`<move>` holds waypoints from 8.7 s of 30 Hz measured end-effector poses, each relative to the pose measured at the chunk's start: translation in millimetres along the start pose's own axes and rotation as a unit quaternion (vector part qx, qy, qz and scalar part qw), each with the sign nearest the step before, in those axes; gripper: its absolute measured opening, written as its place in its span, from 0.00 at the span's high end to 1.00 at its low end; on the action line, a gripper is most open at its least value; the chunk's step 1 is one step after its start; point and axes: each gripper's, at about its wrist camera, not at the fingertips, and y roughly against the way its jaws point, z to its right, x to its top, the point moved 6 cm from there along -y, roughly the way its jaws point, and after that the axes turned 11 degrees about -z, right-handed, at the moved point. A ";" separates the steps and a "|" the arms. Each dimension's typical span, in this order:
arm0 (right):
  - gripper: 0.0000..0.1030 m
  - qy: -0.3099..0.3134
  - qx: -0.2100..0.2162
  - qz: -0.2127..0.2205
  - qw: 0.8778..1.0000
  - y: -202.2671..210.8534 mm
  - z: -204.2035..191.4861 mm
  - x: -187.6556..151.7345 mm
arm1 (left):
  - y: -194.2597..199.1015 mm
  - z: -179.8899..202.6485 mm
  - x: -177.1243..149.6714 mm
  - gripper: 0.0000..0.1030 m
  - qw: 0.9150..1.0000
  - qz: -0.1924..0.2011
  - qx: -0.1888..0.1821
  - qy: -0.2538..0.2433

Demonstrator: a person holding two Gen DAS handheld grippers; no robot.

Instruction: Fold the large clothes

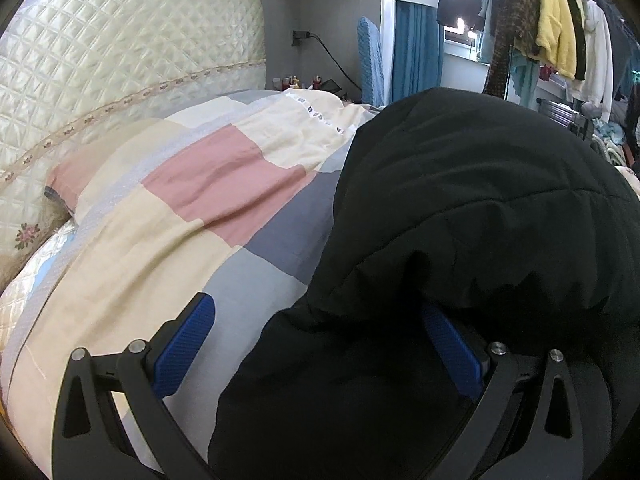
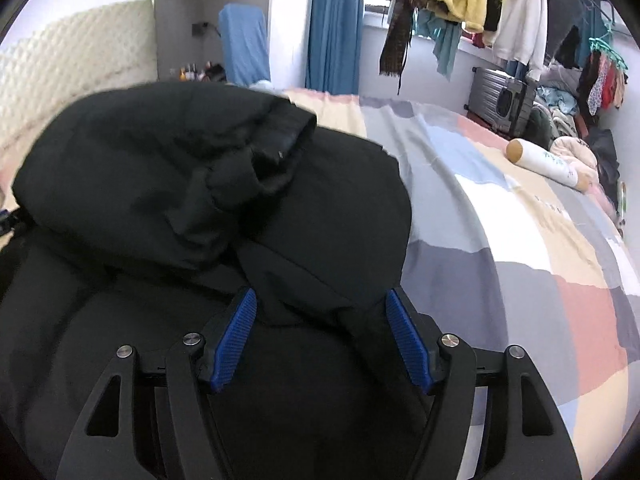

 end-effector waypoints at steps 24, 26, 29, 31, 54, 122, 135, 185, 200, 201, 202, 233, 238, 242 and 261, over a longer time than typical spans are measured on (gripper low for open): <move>0.85 -0.132 0.019 0.044 0.990 -29.5 46.9 7.5 | -18.0 9.2 -11.6 0.00 1.000 -0.026 -0.010 -0.007; 0.84 -0.132 0.021 0.043 0.990 -25.9 44.8 8.4 | -14.3 11.2 -10.8 0.00 1.000 -0.020 -0.007 -0.013; 0.72 -0.145 0.029 0.038 0.988 -17.5 45.7 7.0 | -5.9 15.5 -10.3 0.00 1.000 -0.014 -0.011 -0.019; 0.63 -0.158 0.035 0.034 0.986 -9.9 49.4 3.7 | 5.3 18.7 -11.1 0.00 1.000 -0.009 -0.014 -0.021; 0.54 -0.127 0.091 0.160 0.975 251.1 -3.3 -14.7 | 232.0 55.7 -21.9 0.00 0.990 0.067 -0.119 -0.041; 0.30 -0.196 0.363 -0.323 0.852 96.2 61.5 -217.3 | 108.6 -94.3 -206.1 0.01 0.912 -0.363 -0.126 0.144; 0.28 -0.141 0.373 -0.341 0.851 87.7 37.7 -213.9 | 106.7 -97.2 -212.9 0.25 0.900 -0.359 -0.191 0.154; 0.91 -0.017 0.355 -0.114 0.928 231.2 -0.5 -101.6 | 199.3 -66.8 -137.2 0.95 0.880 -0.187 -0.394 0.190; 0.92 -0.088 0.386 0.022 0.918 379.5 56.6 -140.1 | 331.8 -108.0 -140.3 0.96 0.858 -0.087 -0.456 0.221; 0.93 -0.092 0.388 0.029 0.917 388.2 57.4 -144.3 | 338.8 -111.3 -143.2 0.96 0.857 -0.083 -0.457 0.224; 0.93 -0.095 0.387 0.035 0.917 396.5 58.7 -149.0 | 346.4 -114.6 -146.0 0.96 0.856 -0.079 -0.459 0.225; 0.93 -0.240 0.350 0.032 0.905 320.4 111.1 -49.0 | 278.1 -82.0 -31.1 0.95 0.917 -0.123 -0.341 0.165; 0.93 -0.268 0.307 -0.001 0.913 255.4 117.4 -23.9 | 218.7 -54.1 -1.3 0.95 0.943 -0.126 -0.258 0.167; 0.94 -0.284 0.264 -0.023 0.921 205.4 119.4 -5.9 | 176.5 -37.5 15.6 0.95 0.955 -0.134 -0.203 0.167; 0.97 -0.195 0.092 -0.200 0.956 9.5 78.3 -6.4 | 5.5 22.0 -3.1 0.95 0.967 -0.246 -0.020 0.057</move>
